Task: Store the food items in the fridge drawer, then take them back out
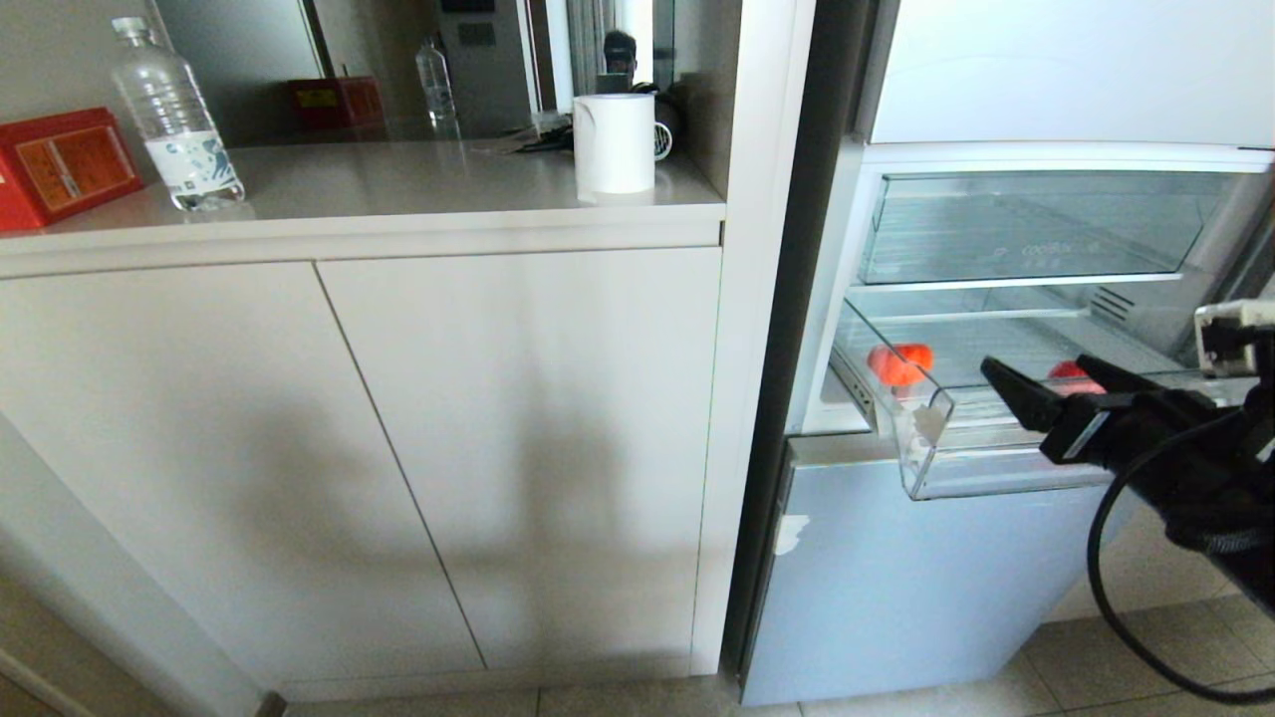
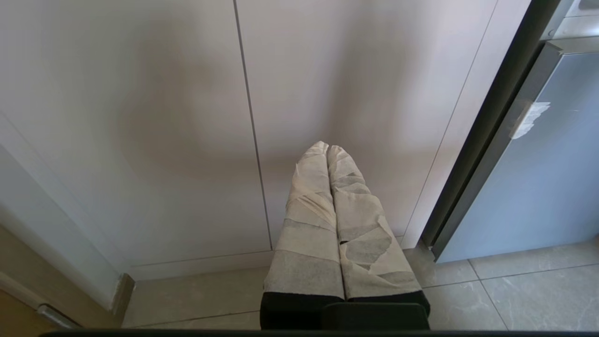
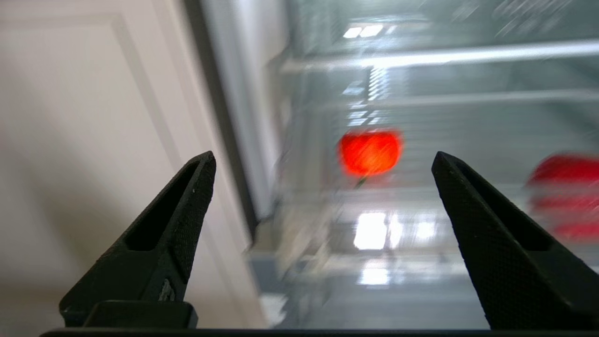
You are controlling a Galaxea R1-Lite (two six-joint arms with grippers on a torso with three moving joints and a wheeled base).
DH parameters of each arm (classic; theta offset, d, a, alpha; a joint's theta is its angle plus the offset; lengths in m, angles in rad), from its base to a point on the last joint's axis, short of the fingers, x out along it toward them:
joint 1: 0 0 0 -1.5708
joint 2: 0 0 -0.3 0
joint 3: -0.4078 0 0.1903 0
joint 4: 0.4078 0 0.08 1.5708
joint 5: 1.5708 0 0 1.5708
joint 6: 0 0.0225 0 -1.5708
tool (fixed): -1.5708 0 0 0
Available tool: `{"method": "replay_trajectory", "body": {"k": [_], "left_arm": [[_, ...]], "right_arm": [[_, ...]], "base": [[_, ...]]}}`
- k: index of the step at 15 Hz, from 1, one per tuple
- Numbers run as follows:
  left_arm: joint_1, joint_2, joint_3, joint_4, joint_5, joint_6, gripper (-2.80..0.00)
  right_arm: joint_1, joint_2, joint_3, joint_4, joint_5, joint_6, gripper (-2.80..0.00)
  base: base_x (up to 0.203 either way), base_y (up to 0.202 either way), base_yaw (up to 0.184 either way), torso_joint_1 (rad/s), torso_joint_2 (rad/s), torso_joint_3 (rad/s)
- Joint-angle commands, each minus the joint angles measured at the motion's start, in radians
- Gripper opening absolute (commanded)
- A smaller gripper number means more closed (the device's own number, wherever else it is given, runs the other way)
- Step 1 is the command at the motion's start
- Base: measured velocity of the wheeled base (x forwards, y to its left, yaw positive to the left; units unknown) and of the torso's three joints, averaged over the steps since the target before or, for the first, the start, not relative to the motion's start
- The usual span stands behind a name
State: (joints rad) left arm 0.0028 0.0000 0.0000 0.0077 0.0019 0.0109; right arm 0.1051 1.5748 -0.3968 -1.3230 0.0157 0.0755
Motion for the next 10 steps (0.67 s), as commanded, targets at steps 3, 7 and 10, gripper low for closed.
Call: {"method": "replay_trajectory", "body": {"k": [3, 7, 10], "left_arm": [[0.0, 0.002, 0.0, 0.0, 0.001, 0.0, -2.8], [0.0, 0.002, 0.0, 0.0, 0.001, 0.0, -2.8], [0.0, 0.002, 0.0, 0.0, 0.0, 0.0, -2.8]], "right_arm": [[-0.109, -0.069, -0.404, 0.674, 0.002, -0.002, 0.0], [-0.152, 0.068, -0.721, 1.059, -0.021, -0.043, 0.0], [-0.158, 0.181, -0.886, 1.243, -0.048, -0.06, 0.0]], "base": [[0.0, 0.0, 0.0, 0.0, 0.0, 0.0], [0.0, 0.0, 0.0, 0.0, 0.0, 0.0], [0.0, 0.0, 0.0, 0.0, 0.0, 0.0]]}}
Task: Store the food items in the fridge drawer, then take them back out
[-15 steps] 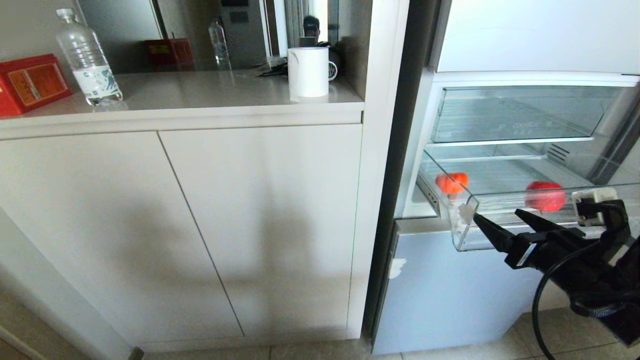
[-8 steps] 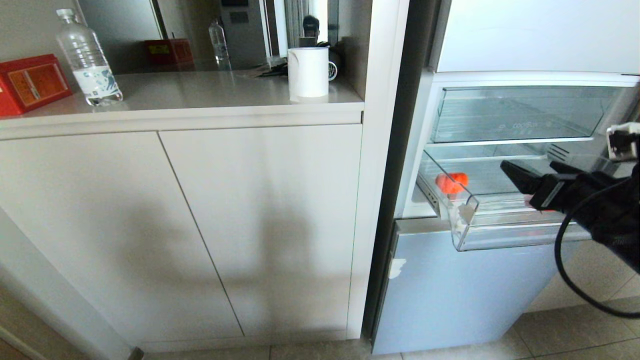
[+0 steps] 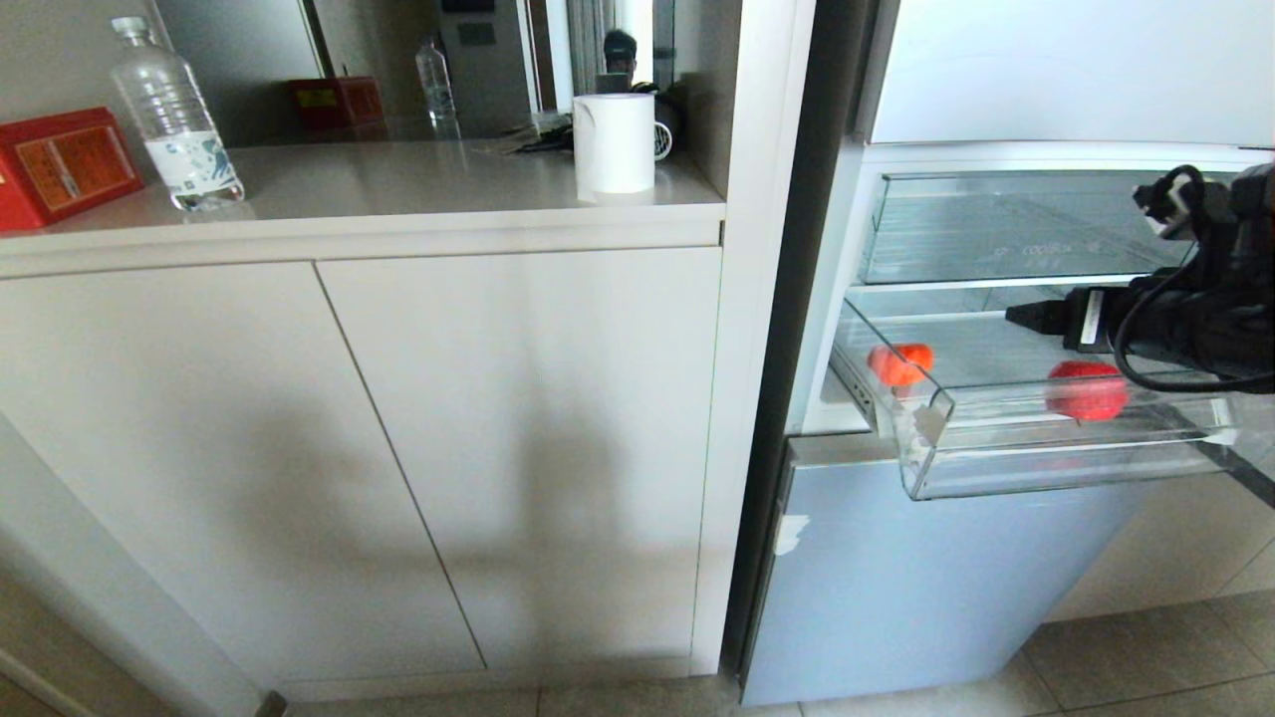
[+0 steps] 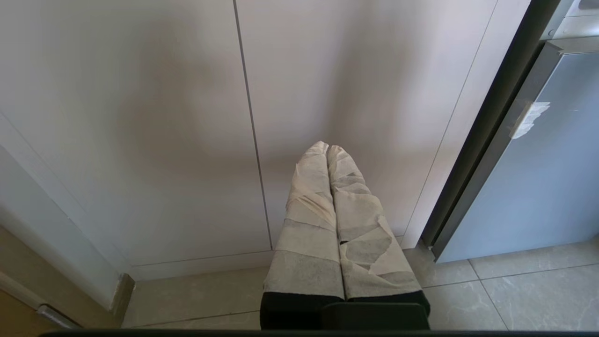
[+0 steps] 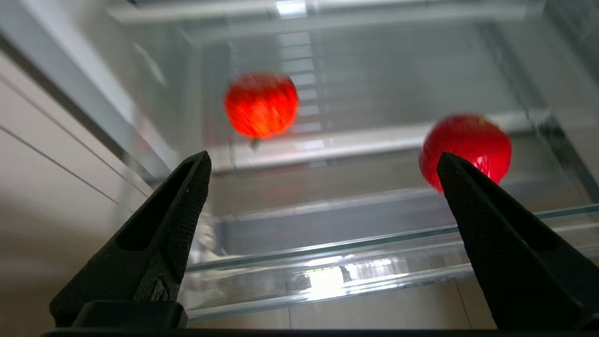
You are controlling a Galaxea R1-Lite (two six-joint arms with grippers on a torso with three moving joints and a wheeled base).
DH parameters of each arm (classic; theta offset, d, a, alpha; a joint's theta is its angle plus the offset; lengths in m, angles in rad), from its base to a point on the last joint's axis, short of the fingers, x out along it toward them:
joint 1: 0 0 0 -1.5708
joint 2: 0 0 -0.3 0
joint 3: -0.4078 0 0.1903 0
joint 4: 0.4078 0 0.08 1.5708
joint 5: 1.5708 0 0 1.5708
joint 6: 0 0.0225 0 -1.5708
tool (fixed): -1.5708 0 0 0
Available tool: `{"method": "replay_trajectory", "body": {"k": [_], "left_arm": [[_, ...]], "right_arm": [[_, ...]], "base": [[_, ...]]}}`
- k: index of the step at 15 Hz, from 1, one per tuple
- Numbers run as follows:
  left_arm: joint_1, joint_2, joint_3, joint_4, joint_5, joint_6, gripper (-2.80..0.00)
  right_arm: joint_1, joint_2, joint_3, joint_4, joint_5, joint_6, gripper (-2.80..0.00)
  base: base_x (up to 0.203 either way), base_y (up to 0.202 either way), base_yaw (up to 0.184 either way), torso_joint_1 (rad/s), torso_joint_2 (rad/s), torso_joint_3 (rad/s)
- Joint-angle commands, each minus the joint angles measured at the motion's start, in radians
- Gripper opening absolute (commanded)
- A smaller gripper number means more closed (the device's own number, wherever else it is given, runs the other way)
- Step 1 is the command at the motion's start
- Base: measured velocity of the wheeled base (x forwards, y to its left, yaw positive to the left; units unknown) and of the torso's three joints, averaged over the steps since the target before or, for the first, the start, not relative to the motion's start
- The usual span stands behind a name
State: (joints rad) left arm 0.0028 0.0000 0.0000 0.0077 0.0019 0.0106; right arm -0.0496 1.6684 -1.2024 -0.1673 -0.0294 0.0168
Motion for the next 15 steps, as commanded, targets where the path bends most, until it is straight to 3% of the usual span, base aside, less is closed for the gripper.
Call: {"method": "replay_trajectory", "body": {"k": [1, 11, 15], "left_arm": [[0.0, 0.002, 0.0, 0.0, 0.0, 0.0, -2.8], [0.0, 0.002, 0.0, 0.0, 0.0, 0.0, -2.8], [0.0, 0.002, 0.0, 0.0, 0.0, 0.0, -2.8]], "right_arm": [[-0.004, 0.116, -0.13, 0.148, -0.005, -0.004, 0.0], [-0.032, 0.211, -0.392, 0.58, -0.006, -0.008, 0.0], [-0.048, 0.209, -0.402, 0.682, -0.004, -0.002, 0.0]], "base": [[0.0, 0.0, 0.0, 0.0, 0.0, 0.0], [0.0, 0.0, 0.0, 0.0, 0.0, 0.0], [0.0, 0.0, 0.0, 0.0, 0.0, 0.0]]}}
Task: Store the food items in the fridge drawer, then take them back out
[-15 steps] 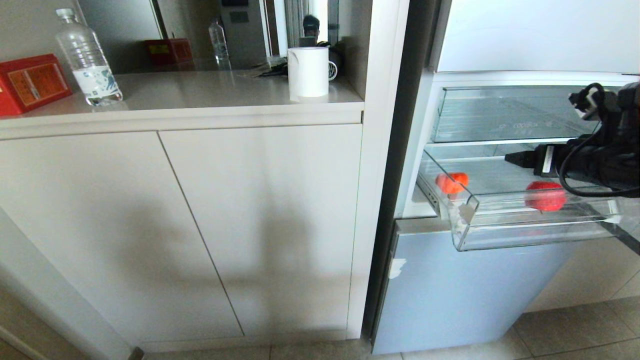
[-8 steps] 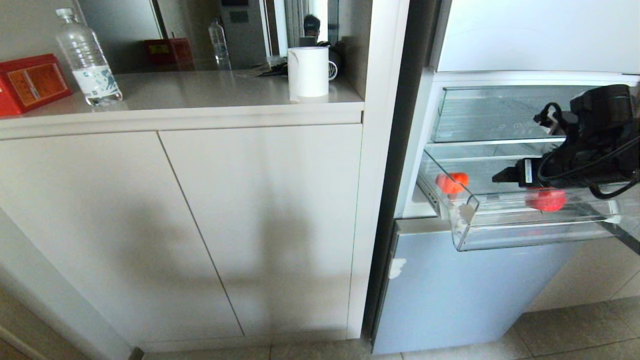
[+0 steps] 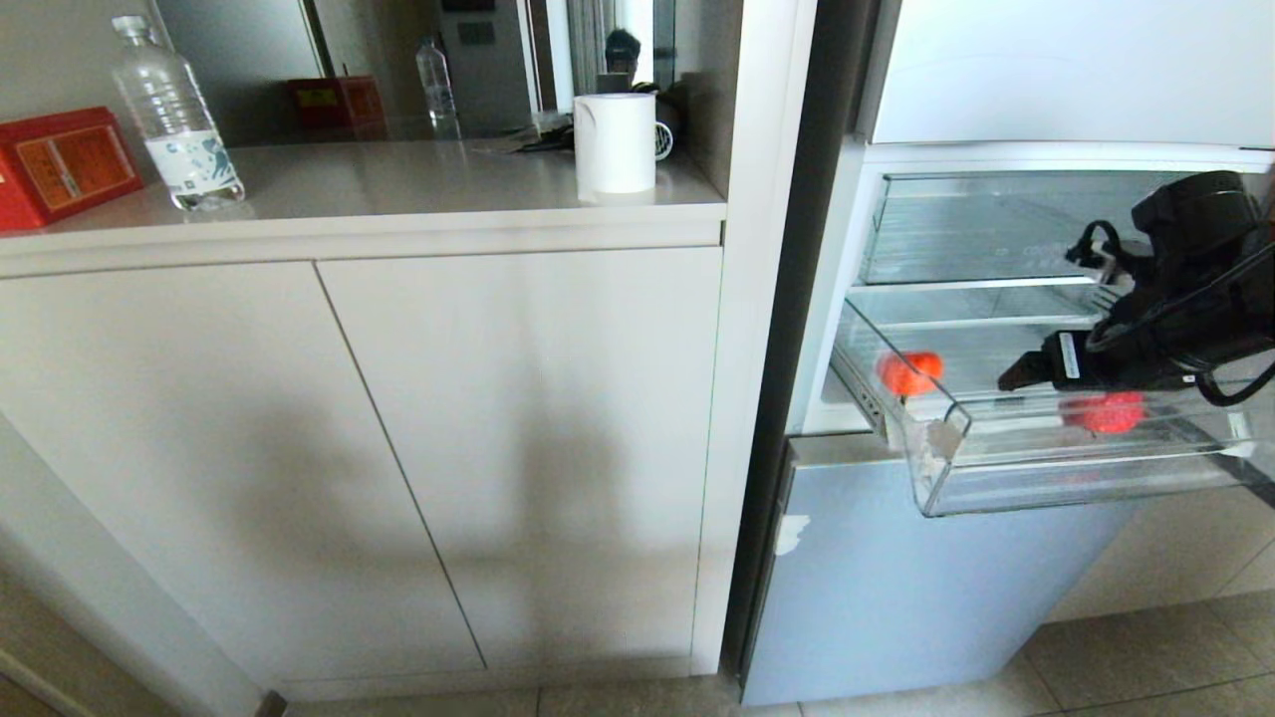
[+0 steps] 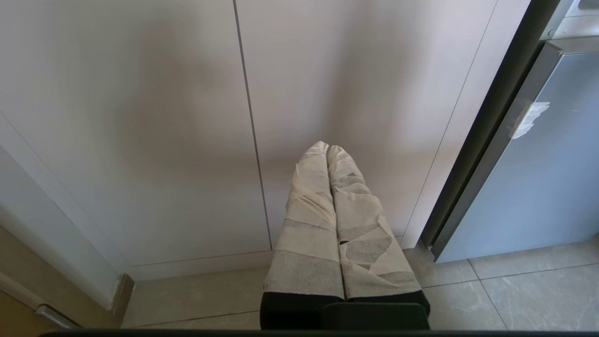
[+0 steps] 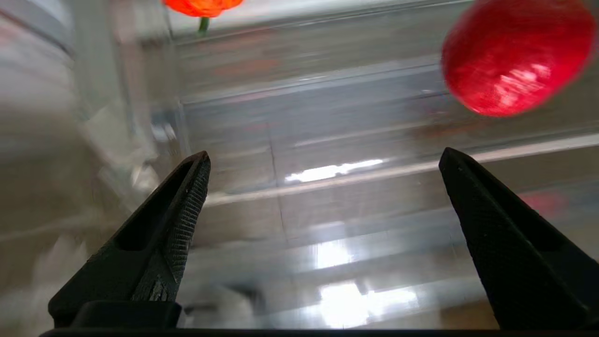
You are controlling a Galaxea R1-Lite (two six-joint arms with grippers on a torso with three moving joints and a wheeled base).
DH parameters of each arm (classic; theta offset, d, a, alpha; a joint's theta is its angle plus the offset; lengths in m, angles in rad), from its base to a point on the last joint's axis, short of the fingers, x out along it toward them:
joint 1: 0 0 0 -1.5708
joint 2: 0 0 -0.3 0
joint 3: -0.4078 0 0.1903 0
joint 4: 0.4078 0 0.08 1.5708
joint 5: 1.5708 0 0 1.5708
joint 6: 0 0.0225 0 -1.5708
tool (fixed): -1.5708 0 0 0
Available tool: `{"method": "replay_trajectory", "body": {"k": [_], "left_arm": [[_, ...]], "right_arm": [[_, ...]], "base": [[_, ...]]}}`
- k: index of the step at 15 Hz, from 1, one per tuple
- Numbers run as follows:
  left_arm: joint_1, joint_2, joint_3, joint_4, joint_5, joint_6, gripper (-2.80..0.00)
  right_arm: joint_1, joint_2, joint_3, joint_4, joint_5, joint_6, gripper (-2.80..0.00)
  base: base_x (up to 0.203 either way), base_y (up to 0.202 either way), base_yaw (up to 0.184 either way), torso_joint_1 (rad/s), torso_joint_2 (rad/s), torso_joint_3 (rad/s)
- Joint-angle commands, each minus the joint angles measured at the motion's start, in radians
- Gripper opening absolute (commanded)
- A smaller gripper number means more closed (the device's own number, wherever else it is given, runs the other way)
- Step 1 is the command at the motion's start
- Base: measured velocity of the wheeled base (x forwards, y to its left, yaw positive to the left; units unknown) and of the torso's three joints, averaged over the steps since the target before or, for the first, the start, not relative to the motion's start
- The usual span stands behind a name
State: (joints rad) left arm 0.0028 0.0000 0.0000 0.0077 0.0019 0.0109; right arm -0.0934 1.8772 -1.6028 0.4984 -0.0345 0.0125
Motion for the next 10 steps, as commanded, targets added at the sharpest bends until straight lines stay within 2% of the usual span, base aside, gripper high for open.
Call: {"method": "replay_trajectory", "body": {"k": [1, 8, 10], "left_arm": [[0.0, 0.002, 0.0, 0.0, 0.0, 0.0, -2.8], [0.0, 0.002, 0.0, 0.0, 0.0, 0.0, -2.8], [0.0, 0.002, 0.0, 0.0, 0.001, 0.0, -2.8]], "right_arm": [[-0.012, -0.008, 0.0, 0.041, 0.002, 0.003, 0.0], [-0.019, -0.074, -0.005, 0.215, 0.005, 0.01, 0.0], [-0.021, -0.046, -0.021, 0.2, 0.001, 0.013, 0.0]], "base": [[0.0, 0.0, 0.0, 0.0, 0.0, 0.0], [0.0, 0.0, 0.0, 0.0, 0.0, 0.0], [0.0, 0.0, 0.0, 0.0, 0.0, 0.0]]}}
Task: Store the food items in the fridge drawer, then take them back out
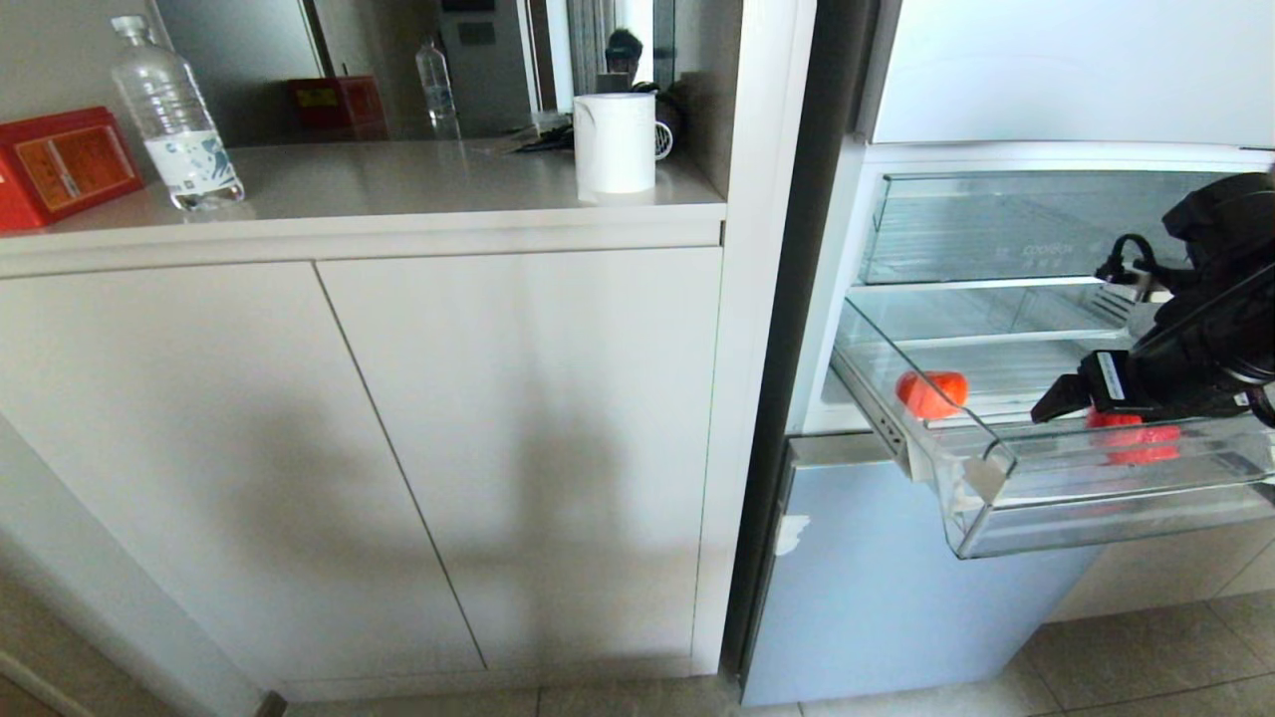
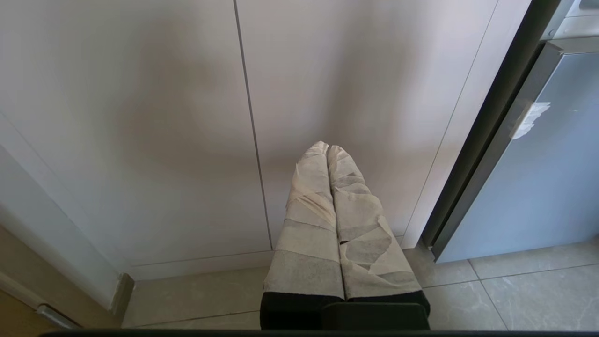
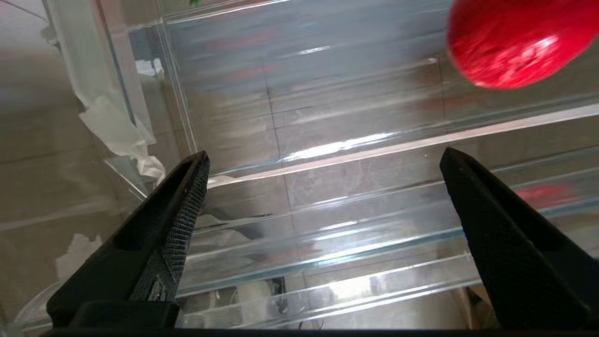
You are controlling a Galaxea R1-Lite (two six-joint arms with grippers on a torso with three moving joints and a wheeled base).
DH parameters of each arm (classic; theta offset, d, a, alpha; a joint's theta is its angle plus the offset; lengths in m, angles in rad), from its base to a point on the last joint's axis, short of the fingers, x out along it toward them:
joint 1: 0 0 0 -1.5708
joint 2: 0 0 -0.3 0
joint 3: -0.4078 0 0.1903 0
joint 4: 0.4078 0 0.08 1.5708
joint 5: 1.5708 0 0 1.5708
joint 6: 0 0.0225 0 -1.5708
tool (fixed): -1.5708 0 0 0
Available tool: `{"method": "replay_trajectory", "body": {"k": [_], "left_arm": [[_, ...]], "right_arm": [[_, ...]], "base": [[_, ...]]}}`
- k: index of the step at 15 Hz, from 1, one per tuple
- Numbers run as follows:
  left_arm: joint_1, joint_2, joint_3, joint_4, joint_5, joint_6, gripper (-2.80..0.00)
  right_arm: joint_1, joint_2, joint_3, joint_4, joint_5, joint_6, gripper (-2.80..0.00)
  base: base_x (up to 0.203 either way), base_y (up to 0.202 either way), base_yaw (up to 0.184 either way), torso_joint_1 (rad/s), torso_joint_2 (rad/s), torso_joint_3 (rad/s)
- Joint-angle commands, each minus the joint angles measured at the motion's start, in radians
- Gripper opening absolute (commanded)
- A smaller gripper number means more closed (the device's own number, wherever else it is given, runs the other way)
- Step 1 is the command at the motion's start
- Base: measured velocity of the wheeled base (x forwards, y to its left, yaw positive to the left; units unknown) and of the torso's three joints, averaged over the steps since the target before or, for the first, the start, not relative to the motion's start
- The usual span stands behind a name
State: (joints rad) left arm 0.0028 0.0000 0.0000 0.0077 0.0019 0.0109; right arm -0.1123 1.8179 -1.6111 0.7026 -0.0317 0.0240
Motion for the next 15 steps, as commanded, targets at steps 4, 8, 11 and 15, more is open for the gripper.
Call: {"method": "replay_trajectory", "body": {"k": [4, 8, 11, 15], "left_arm": [[0.0, 0.002, 0.0, 0.0, 0.0, 0.0, -2.8], [0.0, 0.002, 0.0, 0.0, 0.0, 0.0, -2.8], [0.0, 0.002, 0.0, 0.0, 0.0, 0.0, -2.8], [0.0, 0.002, 0.0, 0.0, 0.0, 0.0, -2.8]], "right_arm": [[-0.01, 0.165, -0.153, -0.101, -0.038, 0.029, 0.0], [-0.026, 0.323, -0.344, -0.086, -0.115, 0.029, 0.0], [-0.027, 0.351, -0.353, -0.105, -0.197, 0.024, 0.0], [-0.052, 0.353, -0.352, -0.129, -0.247, 0.027, 0.0]], "base": [[0.0, 0.0, 0.0, 0.0, 0.0, 0.0], [0.0, 0.0, 0.0, 0.0, 0.0, 0.0], [0.0, 0.0, 0.0, 0.0, 0.0, 0.0], [0.0, 0.0, 0.0, 0.0, 0.0, 0.0]]}}
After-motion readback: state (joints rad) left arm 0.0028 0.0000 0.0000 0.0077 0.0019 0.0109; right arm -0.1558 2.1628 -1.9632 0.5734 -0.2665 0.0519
